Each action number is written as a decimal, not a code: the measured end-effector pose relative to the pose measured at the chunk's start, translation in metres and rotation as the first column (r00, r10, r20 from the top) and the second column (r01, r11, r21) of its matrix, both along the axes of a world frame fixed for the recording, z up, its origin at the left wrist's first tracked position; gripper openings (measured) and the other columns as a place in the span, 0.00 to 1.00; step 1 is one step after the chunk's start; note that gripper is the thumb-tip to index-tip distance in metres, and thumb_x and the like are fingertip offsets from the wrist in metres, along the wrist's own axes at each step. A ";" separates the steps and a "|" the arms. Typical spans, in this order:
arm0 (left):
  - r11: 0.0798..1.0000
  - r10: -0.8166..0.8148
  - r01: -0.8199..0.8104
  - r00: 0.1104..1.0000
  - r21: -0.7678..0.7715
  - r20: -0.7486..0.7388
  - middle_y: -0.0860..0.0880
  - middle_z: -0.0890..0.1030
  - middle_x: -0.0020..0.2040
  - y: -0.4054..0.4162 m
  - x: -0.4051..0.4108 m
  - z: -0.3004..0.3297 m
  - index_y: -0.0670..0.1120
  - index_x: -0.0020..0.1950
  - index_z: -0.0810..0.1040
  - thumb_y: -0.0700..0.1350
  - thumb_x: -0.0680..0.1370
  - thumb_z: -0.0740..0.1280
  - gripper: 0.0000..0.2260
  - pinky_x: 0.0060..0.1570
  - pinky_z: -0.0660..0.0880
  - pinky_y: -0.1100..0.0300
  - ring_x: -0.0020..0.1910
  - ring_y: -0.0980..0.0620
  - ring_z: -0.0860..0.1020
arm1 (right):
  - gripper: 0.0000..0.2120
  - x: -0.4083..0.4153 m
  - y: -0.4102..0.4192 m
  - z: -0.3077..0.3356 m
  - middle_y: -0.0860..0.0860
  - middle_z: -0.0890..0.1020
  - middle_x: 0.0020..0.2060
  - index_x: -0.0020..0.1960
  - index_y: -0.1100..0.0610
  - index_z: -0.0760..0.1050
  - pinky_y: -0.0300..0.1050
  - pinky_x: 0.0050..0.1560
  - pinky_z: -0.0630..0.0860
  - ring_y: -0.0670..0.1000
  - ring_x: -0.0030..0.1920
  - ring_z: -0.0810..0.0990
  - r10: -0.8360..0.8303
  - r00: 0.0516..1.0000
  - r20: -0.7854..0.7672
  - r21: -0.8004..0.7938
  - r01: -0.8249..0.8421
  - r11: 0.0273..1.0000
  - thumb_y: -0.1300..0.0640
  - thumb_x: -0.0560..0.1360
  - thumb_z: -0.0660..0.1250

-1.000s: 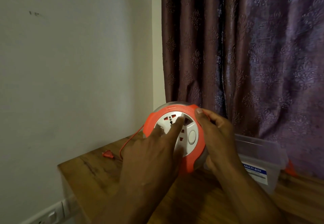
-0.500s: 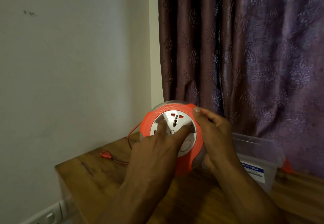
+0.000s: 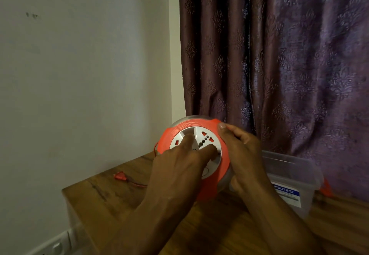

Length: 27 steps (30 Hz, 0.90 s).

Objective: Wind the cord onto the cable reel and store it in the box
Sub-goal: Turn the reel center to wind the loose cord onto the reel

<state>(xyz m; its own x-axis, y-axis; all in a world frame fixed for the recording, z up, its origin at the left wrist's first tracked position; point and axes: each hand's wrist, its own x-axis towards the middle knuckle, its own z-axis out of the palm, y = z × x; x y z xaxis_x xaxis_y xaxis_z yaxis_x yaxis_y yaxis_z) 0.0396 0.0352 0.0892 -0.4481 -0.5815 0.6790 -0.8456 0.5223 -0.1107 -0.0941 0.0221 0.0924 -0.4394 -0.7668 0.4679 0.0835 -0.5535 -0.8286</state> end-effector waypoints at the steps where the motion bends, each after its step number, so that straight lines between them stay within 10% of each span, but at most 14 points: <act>1: 1.000 -0.010 0.010 1.000 -0.003 0.002 0.46 0.67 0.70 0.000 0.000 0.001 0.61 0.60 0.69 0.50 0.72 0.69 0.19 0.48 0.77 0.46 0.57 0.39 0.76 | 0.12 0.000 0.000 0.000 0.50 0.88 0.41 0.37 0.40 0.84 0.59 0.53 0.82 0.55 0.47 0.87 0.001 1.000 -0.001 0.002 -0.001 1.000 0.52 0.76 0.69; 15: 0.980 -0.146 0.158 0.985 -0.124 0.096 0.46 0.82 0.54 0.004 0.003 0.012 0.50 0.35 0.80 0.43 0.53 0.82 0.16 0.29 0.78 0.47 0.40 0.40 0.82 | 0.11 -0.006 -0.003 -0.003 0.49 0.88 0.36 0.38 0.42 0.85 0.43 0.34 0.81 0.49 0.35 0.87 0.038 0.999 -0.002 -0.003 -0.038 0.999 0.53 0.77 0.69; 27: 0.953 -0.273 0.293 0.943 -0.079 0.192 0.50 0.80 0.58 -0.006 0.016 0.014 0.49 0.35 0.80 0.38 0.58 0.79 0.13 0.31 0.80 0.50 0.44 0.42 0.82 | 0.09 -0.002 -0.004 -0.005 0.51 0.88 0.40 0.39 0.45 0.83 0.56 0.49 0.83 0.56 0.44 0.87 0.030 1.000 0.009 0.045 -0.030 0.999 0.53 0.76 0.69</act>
